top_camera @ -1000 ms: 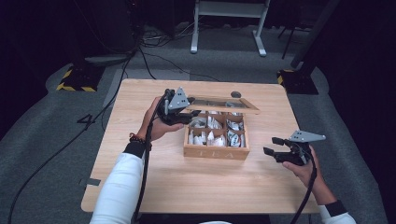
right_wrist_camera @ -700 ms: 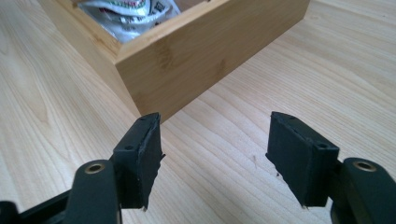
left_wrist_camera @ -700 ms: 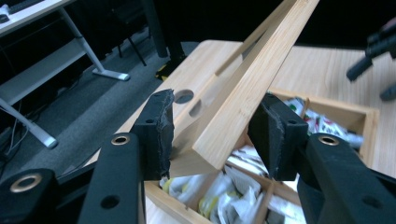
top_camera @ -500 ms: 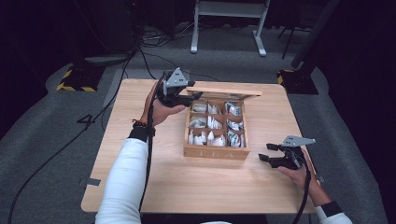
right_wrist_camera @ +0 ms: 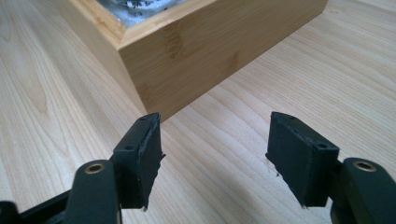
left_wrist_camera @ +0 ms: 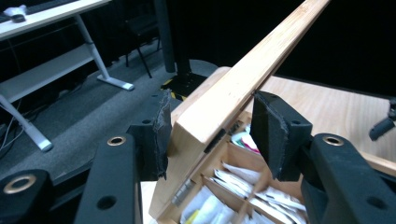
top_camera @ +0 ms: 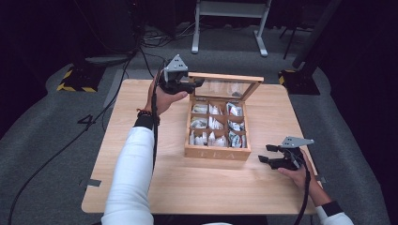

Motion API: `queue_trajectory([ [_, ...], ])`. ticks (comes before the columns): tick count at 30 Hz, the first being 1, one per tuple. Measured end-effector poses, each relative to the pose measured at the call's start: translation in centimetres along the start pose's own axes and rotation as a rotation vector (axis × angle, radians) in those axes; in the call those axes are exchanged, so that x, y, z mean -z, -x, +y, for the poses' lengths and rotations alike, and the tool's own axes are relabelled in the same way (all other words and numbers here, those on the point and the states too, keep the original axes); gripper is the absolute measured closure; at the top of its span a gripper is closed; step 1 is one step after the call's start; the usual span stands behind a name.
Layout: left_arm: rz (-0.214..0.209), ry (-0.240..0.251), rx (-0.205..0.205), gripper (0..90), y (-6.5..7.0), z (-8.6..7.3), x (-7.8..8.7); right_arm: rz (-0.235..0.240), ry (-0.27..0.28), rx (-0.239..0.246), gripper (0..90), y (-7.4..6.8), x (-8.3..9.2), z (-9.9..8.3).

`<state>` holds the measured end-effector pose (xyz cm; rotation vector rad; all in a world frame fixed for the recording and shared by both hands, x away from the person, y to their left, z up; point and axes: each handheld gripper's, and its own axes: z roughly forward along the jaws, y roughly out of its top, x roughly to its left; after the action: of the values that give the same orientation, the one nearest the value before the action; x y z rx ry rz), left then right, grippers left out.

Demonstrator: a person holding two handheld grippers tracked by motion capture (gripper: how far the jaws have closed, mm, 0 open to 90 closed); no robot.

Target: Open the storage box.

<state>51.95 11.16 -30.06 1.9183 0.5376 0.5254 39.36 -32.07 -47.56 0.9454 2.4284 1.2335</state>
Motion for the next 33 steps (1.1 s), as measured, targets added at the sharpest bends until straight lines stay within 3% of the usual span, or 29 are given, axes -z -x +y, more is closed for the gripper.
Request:
queue_trajectory([
  [5,0.034,0.003,0.019,47.4,-0.4,0.4,-0.6,0.004,0.0,-0.008,35.5,0.2,-0.2,0.0],
  [8,0.085,0.002,0.016,45.1,-0.4,0.8,-1.3,0.015,-0.004,0.001,35.8,0.2,-0.2,-0.2],
  [12,0.082,0.018,0.037,44.6,-0.7,0.7,-1.6,0.018,-0.015,0.008,35.9,0.2,-0.5,-0.3],
  [15,0.131,0.009,0.053,45.5,-1.0,0.8,-2.3,0.022,-0.023,0.017,35.8,0.0,-0.7,-0.3],
  [18,0.1,-0.004,0.059,42.5,-1.1,0.3,-3.5,0.017,-0.034,0.021,35.9,0.0,-0.7,-0.3],
  [21,0.11,-0.015,0.071,38.7,-1.2,0.0,-4.6,0.014,-0.039,0.015,36.0,0.1,-0.8,-0.4],
  [25,0.119,0.004,0.101,37.0,-1.8,-0.1,-5.2,0.009,-0.04,0.007,36.1,0.2,-0.8,-0.5],
  [33,0.165,0.015,0.113,33.3,-2.4,0.1,-6.4,0.012,-0.044,0.009,36.1,0.0,-0.8,-0.6],
])
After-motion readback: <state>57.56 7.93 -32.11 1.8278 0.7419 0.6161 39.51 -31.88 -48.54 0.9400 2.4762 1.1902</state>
